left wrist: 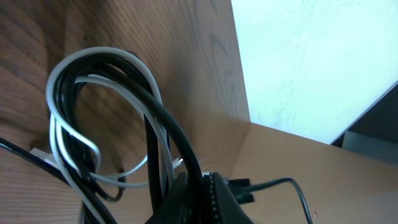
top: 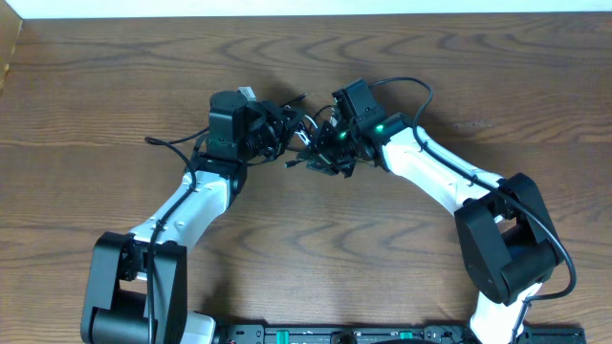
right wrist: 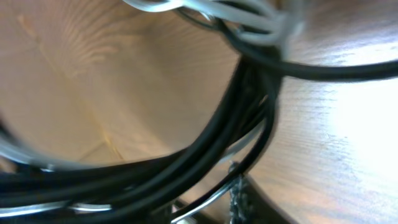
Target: Untangle cables
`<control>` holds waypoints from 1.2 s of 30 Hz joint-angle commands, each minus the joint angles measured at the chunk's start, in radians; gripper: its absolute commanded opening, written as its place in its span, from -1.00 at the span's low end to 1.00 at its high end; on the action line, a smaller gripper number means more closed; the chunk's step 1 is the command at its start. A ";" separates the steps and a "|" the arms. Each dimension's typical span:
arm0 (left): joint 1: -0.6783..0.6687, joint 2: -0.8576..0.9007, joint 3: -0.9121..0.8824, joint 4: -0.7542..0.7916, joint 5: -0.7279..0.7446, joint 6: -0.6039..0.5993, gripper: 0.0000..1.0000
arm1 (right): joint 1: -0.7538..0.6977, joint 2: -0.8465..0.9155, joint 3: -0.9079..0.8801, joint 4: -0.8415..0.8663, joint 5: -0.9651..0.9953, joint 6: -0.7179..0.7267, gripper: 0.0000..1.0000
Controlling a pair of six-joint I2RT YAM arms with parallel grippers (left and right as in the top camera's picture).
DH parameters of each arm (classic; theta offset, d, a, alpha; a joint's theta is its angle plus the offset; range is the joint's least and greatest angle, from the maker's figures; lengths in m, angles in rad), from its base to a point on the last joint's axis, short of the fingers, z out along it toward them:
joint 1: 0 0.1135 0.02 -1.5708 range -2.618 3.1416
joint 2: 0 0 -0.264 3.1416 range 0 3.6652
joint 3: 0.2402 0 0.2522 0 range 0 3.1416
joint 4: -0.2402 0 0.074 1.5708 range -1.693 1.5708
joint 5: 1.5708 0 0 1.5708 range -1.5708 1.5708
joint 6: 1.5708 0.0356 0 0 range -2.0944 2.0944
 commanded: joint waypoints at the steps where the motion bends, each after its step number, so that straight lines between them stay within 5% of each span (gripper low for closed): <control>1: 0.002 -0.002 0.011 0.003 0.031 -0.010 -0.85 | 0.005 -0.028 -0.004 -0.030 0.068 -0.039 -0.98; 8: 0.002 -0.002 0.011 -0.030 0.047 0.152 -0.85 | -0.006 -0.028 -0.004 -0.052 0.076 -0.373 -0.98; 12: 0.002 -0.002 0.011 -0.093 0.098 0.397 -0.85 | -0.026 -0.028 -0.004 -0.096 -0.023 -0.593 -0.98; 22: 0.002 -0.002 0.011 -0.126 0.447 1.011 -0.85 | -0.074 -0.028 -0.004 -0.159 -0.123 -0.835 -0.98; 36: 0.003 -0.002 0.011 -0.161 0.572 1.168 -0.85 | -0.258 -0.028 -0.004 -0.307 -0.332 -1.140 -0.98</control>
